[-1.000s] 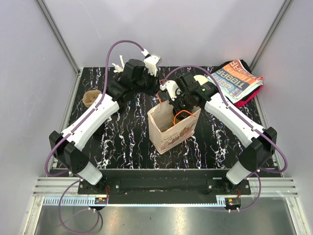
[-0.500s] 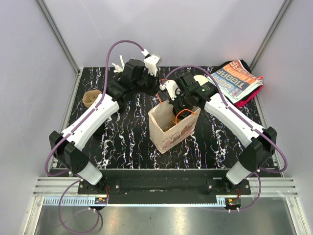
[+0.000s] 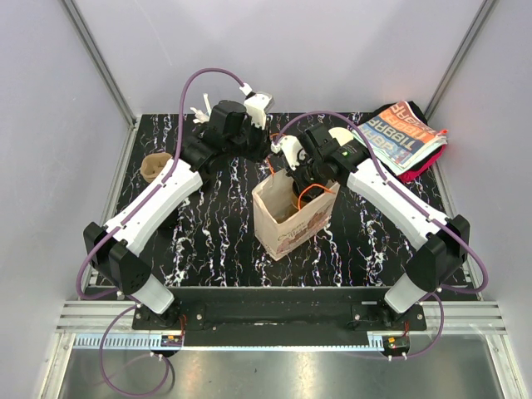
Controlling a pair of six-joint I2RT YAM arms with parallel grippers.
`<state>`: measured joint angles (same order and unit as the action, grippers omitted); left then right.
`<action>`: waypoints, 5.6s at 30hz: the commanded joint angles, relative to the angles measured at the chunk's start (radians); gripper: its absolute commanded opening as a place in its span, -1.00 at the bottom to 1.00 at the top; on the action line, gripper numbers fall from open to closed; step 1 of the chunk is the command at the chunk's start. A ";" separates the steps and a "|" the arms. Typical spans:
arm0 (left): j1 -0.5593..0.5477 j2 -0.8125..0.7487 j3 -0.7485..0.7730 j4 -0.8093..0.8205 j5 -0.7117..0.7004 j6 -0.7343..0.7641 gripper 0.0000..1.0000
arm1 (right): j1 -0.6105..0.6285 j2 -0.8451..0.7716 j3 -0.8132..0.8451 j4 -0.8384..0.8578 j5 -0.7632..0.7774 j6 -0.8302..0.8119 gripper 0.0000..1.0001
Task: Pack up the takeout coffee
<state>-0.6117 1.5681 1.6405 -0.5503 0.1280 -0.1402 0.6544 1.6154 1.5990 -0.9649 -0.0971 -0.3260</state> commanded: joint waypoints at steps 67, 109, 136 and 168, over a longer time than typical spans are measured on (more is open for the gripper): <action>0.007 -0.082 0.012 0.049 0.032 0.004 0.31 | 0.011 -0.152 0.245 -0.140 -0.003 -0.056 0.74; 0.394 0.147 0.286 0.027 -0.105 0.088 0.97 | -0.386 -0.345 0.058 0.353 0.429 0.041 0.99; 0.458 0.710 0.625 0.317 -0.255 0.125 0.83 | -0.455 -0.397 -0.241 0.477 0.373 0.082 0.99; 0.458 0.761 0.670 0.359 -0.288 0.113 -0.73 | -0.466 -0.393 -0.263 0.496 0.350 0.091 0.99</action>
<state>-0.1589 2.3631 2.2723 -0.2596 -0.1364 -0.0261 0.1951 1.2419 1.3323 -0.5163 0.2676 -0.2409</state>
